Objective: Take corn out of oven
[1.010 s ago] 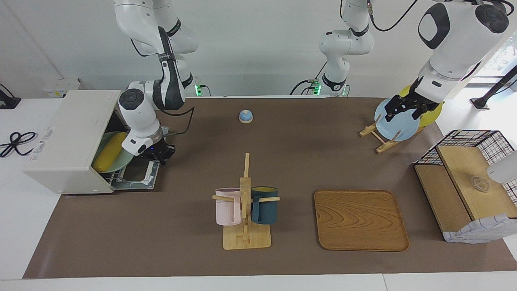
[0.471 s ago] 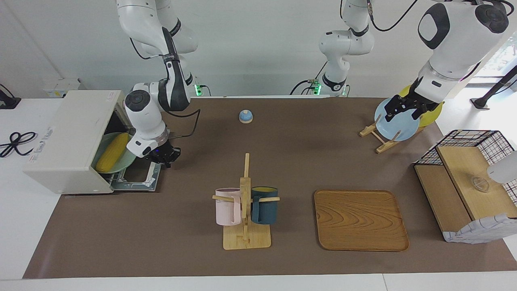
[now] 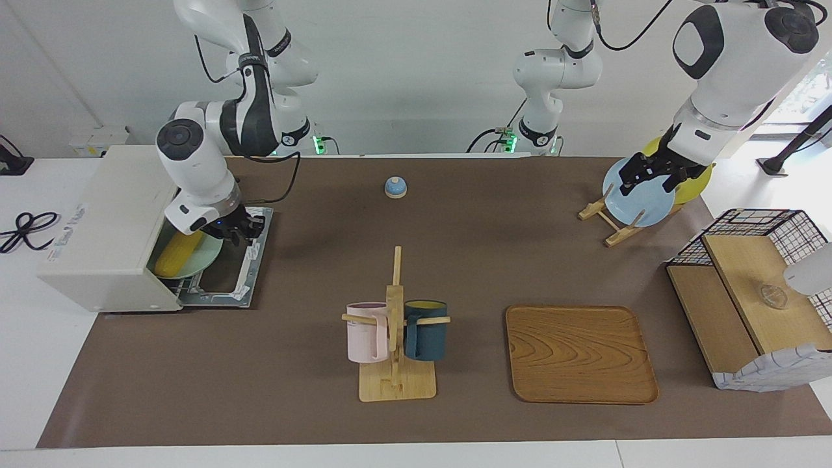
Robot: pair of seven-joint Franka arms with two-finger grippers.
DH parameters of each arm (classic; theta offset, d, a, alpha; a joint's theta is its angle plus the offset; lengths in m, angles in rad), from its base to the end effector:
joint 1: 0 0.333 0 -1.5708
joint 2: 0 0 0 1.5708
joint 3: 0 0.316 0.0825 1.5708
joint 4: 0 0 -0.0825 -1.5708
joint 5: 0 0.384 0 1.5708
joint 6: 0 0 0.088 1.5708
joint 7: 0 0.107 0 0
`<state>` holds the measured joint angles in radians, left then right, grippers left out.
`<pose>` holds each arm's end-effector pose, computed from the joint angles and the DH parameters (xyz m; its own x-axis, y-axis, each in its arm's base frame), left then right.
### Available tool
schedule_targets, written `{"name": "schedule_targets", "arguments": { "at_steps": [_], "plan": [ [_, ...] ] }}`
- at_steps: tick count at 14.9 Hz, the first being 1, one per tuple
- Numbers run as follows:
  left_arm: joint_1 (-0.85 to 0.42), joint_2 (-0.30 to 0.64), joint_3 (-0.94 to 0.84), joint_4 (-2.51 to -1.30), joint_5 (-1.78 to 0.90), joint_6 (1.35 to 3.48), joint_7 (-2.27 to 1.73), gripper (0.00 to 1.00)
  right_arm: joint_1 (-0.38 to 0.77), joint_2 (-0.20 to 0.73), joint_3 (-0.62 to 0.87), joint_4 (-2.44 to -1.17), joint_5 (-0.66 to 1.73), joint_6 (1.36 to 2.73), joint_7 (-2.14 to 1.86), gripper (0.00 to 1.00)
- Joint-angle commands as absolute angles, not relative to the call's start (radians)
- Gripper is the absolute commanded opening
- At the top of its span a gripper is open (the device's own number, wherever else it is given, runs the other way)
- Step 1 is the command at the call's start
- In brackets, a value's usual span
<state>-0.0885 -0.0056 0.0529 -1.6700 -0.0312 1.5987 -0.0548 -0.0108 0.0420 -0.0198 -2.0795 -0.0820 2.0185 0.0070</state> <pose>0.5511 -0.0228 0.5832 0.9975 0.0201 -0.0673 0.0220 -0.9994 0.0277 0.5423 -0.0213 0.3993 0.9946 -0.0020 -0.1036 0.0054 -0.9974 0.0713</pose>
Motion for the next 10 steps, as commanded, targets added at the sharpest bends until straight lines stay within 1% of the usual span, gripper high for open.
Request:
{"name": "schedule_targets", "arguments": {
  "at_steps": [1,2,4,6,7,8,10],
  "plan": [
    [-0.087,-0.021,0.052,-1.68,-0.015,1.594,-0.052,1.0,-0.066,0.034,-0.012,-2.114,-0.1,2.055,-0.024,0.54],
    [-0.087,-0.021,0.052,-1.68,-0.015,1.591,-0.052,1.0,-0.077,0.031,-0.012,-2.129,-0.1,2.074,-0.047,0.52],
    [-0.087,-0.021,0.052,-1.68,-0.015,1.595,-0.054,1.0,-0.09,0.018,-0.012,-2.166,-0.1,2.106,-0.052,0.44],
    [-0.087,-0.021,0.052,-1.68,-0.015,1.595,-0.054,1.0,-0.091,0.009,-0.011,-2.204,-0.1,2.16,-0.055,0.42],
    [-0.087,-0.02,0.052,-1.68,-0.015,1.595,-0.054,1.0,-0.091,0.008,-0.012,-2.213,-0.1,2.166,-0.057,0.39],
    [-0.087,-0.021,0.052,-1.68,-0.015,1.595,-0.054,1.0,-0.091,0.002,-0.012,-2.223,-0.1,2.166,-0.057,0.33],
    [-0.087,-0.021,0.052,-1.68,-0.015,1.595,-0.054,1.0,-0.091,0.0,-0.012,-2.227,-0.1,2.166,-0.081,0.23]
  ]
}}
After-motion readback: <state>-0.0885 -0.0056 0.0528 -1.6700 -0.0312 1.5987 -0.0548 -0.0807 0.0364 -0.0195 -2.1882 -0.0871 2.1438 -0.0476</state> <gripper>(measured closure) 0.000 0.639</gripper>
